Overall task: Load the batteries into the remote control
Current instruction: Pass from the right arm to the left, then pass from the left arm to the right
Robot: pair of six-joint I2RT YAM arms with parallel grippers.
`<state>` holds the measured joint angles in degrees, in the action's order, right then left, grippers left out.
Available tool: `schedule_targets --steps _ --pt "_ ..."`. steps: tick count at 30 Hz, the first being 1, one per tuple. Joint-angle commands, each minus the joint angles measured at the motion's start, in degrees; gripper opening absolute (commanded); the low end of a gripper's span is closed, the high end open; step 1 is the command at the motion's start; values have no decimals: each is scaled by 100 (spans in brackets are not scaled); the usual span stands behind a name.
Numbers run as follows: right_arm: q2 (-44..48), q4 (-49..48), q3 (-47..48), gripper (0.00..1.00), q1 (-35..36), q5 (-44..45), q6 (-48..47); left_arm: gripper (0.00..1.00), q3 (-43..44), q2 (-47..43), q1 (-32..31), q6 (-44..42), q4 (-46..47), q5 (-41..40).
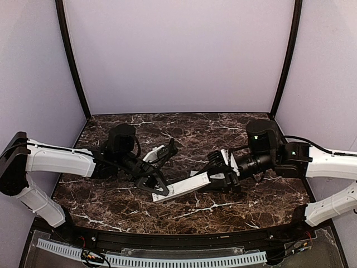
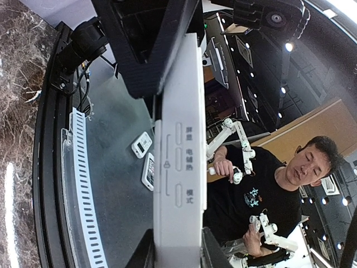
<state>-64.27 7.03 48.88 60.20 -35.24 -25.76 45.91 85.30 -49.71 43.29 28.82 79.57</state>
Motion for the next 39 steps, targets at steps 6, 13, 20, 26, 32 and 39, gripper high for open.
schedule_targets --steps 6,13,20,26,32,39 --pt "736 -1087 -596 98 -19 1735 810 3 -327 -334 20 50 1147 -472" --pt "730 -1239 -535 99 -823 1873 2097 1 -134 -567 286 -763 869 -1963" --pt "185 -1271 -279 99 -1421 1115 3065 0 -27 -363 562 -1138 973 -3488" --pt "-321 -1427 -6 99 -1519 760 3682 1 46 103 665 -893 1618 -3562" --pt "-880 -2658 -53 99 -2006 -427 4767 0 -199 418 683 -485 3021 -3608" --pt "-1434 -4112 -66 94 -2219 -912 5979 0 -297 628 669 -333 3521 -3696"
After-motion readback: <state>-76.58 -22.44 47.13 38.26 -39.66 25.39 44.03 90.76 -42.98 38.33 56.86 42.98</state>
